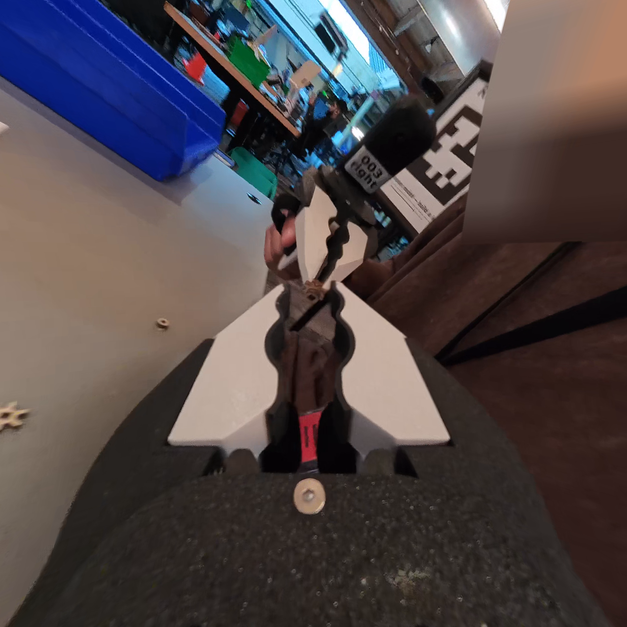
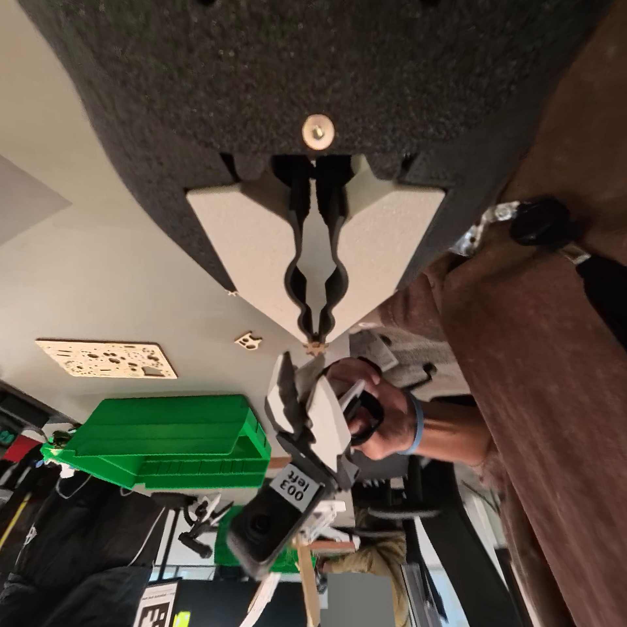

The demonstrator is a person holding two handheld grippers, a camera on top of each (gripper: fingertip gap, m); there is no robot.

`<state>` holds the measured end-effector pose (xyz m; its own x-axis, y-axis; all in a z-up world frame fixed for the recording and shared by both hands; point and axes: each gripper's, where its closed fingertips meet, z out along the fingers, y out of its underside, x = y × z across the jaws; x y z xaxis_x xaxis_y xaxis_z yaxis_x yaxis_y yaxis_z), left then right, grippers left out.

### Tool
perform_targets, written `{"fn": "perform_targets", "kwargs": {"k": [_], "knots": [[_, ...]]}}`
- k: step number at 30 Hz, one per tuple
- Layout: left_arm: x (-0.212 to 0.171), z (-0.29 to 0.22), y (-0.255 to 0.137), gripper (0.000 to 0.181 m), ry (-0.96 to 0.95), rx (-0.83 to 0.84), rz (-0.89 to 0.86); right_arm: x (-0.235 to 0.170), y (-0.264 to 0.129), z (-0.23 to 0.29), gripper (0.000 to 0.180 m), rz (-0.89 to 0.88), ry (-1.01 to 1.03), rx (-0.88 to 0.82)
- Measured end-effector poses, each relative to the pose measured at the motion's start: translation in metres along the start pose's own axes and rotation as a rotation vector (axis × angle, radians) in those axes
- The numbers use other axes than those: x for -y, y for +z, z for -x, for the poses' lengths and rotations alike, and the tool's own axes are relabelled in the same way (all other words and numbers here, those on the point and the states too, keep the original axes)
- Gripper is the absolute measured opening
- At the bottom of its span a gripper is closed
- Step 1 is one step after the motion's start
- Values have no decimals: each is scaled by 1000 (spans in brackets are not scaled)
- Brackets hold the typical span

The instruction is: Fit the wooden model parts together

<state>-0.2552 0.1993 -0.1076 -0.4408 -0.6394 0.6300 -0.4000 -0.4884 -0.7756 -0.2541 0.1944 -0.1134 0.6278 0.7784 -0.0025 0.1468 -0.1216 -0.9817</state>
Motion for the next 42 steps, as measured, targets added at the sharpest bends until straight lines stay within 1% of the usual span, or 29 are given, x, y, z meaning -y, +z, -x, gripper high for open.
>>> {"fn": "perform_targets", "kwargs": {"k": [1, 3, 9, 13, 16, 23, 25, 27, 33, 35, 36, 37, 39, 40, 41, 42], "knots": [[4, 3, -6, 23, 18, 23, -16, 3, -3, -2, 3, -34, 46, 14], [5, 1, -11, 21, 75, 47, -16, 8, -7, -3, 3, -91, 136, 54], [-3, -17, 4, 21, 260, 78, 45, 19, -9, 0, 3, -205, 336, 180], [3, -17, 4, 21, 332, 128, 30, 16, -4, 5, 3, -187, 363, 211], [1, -18, 4, 20, 360, 131, 39, 17, -2, 8, 3, -191, 381, 231], [-3, -21, 7, 6, 398, 135, 63, 17, 0, 12, 3, -188, 393, 256], [-4, -21, 7, 6, 403, 141, 69, 16, 0, 12, 3, -181, 382, 249], [-5, -20, 7, 6, 373, 131, 68, 15, 0, 12, 3, -169, 342, 222], [-5, -18, 7, 5, 61, 6, 24, 11, -1, 11, 2, -112, 181, 134], [-8, -15, 6, 5, 47, 9, 33, 6, 0, 9, 2, -92, 172, 115], [-9, -14, 6, 5, 95, 41, 49, 5, 1, 9, 2, -91, 210, 129], [-10, -11, 6, 5, 203, 103, 79, 4, 2, 8, 2, -101, 272, 145], [-13, -8, 3, 5, 550, 277, 181, 2, 4, 9, 2, -120, 458, 225], [-13, -7, 2, 5, 694, 340, 227, 3, 5, 9, 2, -139, 535, 255], [-12, -8, 2, 5, 747, 368, 248, 5, 4, 10, 2, -156, 591, 291], [-12, -11, 3, 5, 733, 351, 245, 8, 3, 12, 2, -172, 606, 320]]}}
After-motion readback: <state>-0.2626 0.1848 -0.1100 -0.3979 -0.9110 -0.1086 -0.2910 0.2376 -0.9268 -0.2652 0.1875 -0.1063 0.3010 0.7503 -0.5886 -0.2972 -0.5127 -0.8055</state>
